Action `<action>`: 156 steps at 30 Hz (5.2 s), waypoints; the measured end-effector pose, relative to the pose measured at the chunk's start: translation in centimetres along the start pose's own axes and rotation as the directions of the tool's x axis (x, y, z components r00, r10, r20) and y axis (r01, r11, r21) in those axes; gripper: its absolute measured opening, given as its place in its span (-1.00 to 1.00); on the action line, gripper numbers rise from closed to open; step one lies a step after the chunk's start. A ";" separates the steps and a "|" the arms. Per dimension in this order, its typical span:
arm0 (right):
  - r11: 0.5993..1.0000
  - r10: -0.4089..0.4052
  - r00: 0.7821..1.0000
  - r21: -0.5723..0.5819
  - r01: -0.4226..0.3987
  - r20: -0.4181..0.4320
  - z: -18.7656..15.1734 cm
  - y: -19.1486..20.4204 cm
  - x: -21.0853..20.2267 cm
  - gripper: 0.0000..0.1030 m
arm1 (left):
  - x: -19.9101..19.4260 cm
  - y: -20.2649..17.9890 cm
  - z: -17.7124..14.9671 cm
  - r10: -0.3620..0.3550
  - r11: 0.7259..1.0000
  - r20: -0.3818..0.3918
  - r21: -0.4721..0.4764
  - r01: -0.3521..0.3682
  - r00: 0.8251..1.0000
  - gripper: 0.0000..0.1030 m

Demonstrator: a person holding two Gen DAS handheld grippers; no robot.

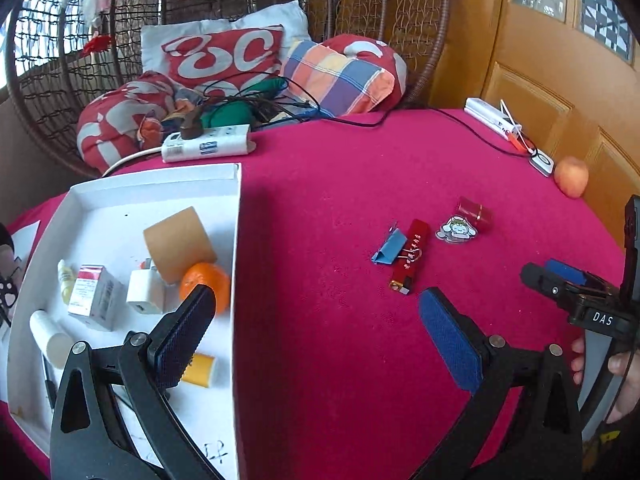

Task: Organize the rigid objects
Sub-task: 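Move both open grippers back over the remaining items on the tablecloth, then grasp the blue binder clip with the left gripper while the right gripper grasps the red canister, then carry the binder clip in the left gripper while the right gripper carries the red canister to the tray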

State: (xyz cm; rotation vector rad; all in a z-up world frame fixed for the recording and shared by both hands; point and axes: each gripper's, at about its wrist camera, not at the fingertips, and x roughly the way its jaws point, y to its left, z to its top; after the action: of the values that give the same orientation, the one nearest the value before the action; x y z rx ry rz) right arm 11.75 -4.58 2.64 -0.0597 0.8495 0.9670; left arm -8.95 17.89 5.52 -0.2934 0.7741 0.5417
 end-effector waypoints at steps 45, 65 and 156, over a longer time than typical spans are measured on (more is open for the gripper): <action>0.995 0.080 0.997 0.066 -0.080 0.011 -0.4 -2.2 -0.2 1.00 | 9.5 -3.5 2.4 0.031 0.985 -0.077 0.173 -0.017 0.997 -0.54; 0.965 0.108 0.986 -0.224 -0.135 -0.130 5.8 2.8 6.9 -0.45 | 3.9 -1.2 0.2 -0.133 0.991 -0.046 0.011 0.134 0.990 -0.83; 0.895 0.397 0.912 -0.263 -0.359 0.104 4.4 11.4 -8.4 -0.44 | -7.8 3.6 -1.5 -0.031 0.997 0.226 -0.065 0.047 0.974 -0.60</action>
State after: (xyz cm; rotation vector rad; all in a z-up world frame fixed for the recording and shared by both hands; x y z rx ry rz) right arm 3.62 -1.91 14.77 -0.0245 0.6057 1.4235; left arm -16.44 17.40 9.96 -0.3054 0.5300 0.5551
